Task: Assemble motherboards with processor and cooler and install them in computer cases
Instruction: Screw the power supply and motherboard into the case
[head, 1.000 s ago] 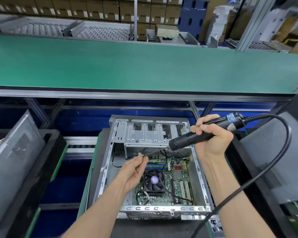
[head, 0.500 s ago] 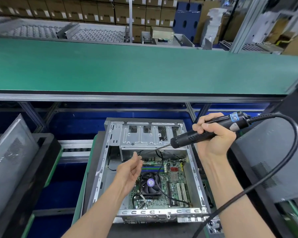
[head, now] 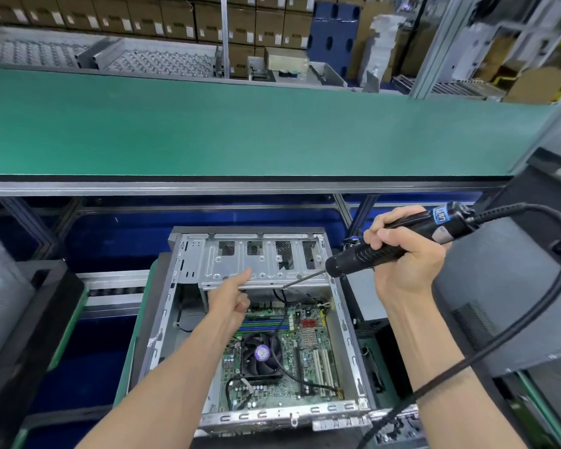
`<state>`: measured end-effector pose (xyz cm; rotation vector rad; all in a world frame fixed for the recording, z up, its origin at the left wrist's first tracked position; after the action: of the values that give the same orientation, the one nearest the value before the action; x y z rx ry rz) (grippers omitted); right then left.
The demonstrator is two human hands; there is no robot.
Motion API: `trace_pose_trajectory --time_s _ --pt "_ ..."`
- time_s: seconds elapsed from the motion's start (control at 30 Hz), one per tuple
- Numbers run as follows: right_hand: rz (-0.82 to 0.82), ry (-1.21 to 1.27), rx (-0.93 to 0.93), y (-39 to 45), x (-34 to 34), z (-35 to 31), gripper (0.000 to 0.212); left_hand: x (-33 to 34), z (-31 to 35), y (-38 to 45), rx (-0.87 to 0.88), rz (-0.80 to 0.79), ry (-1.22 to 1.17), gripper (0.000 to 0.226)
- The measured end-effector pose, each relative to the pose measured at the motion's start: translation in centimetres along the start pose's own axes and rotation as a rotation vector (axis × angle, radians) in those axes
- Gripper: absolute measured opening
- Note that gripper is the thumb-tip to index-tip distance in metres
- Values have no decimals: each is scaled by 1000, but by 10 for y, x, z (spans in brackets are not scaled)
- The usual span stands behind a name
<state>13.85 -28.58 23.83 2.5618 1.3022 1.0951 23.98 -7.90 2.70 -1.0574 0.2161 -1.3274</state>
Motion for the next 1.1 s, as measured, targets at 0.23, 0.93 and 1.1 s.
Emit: trace_pose_trajectory --time_s 0.23,0.93,1.1 --pt "-38 23 4 8 -6 -1 18 -2 4 15 -56 -60 36 52" --pt "-118 -50 63 0 5 15 17 32 1 36 50 -126 380 39" --pt "-210 -57 102 -9 7 23 22 41 0 37 -21 -91 355 35"
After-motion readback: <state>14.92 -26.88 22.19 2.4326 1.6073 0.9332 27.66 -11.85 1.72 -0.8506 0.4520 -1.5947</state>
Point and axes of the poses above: each hand's wrist, its own y-axis towards the middle knuckle, its own x-axis out of the palm, z = x × y, the point moved 2 cm from there along y, towards the middle knuckle, and after that the axes turned 7 degrees about -x, right-handed, at the moved point
